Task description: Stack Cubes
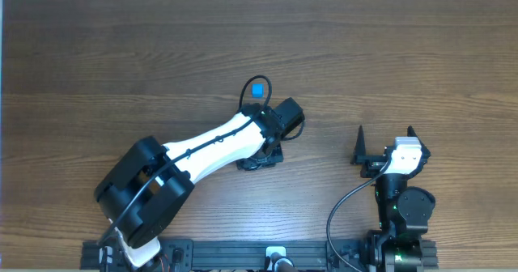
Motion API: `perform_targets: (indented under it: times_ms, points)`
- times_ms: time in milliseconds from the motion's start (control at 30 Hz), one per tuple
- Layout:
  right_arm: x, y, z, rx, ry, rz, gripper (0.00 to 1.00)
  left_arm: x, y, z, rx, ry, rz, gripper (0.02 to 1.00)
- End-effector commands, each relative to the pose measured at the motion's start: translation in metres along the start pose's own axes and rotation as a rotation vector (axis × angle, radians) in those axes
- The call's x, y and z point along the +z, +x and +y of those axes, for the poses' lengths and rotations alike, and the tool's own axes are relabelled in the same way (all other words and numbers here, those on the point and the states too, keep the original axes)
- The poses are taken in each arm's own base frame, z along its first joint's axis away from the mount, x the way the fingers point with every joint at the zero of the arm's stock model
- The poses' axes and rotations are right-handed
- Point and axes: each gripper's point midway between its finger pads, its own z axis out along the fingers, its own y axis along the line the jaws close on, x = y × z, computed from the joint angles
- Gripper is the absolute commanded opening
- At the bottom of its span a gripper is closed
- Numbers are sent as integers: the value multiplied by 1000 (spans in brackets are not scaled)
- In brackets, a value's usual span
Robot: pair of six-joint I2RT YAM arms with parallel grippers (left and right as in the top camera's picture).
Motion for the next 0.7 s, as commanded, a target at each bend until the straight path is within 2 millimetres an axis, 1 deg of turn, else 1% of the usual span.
perform_targets:
  times_ms: [33, 133, 233, 300, 367, 467, 567, 700]
  points:
    - [0, 1, 2, 0, -9, -1, 991, -50, -17, -6, 0, 67, -102, 174]
    - [0, 1, 2, 0, -9, -1, 993, -80, -27, -15, 36, 114, -162, 167]
    - [0, 1, 2, 0, -9, -1, 991, -103, -39, -25, 67, 149, -208, 165]
    - [0, 1, 2, 0, -9, -1, 993, -114, -47, -28, 80, 170, -227, 163]
    - [0, 1, 2, 0, -9, -1, 991, -119, -54, -28, 73, 179, -237, 161]
    - [0, 1, 2, 0, -9, -1, 991, -117, -61, -23, 82, 181, -223, 156]
    - [0, 1, 2, 0, -9, -1, 993, -111, -66, -20, 118, 170, -210, 154]
    - [0, 1, 2, 0, -9, -1, 991, -100, -64, -21, 171, 149, -186, 159]
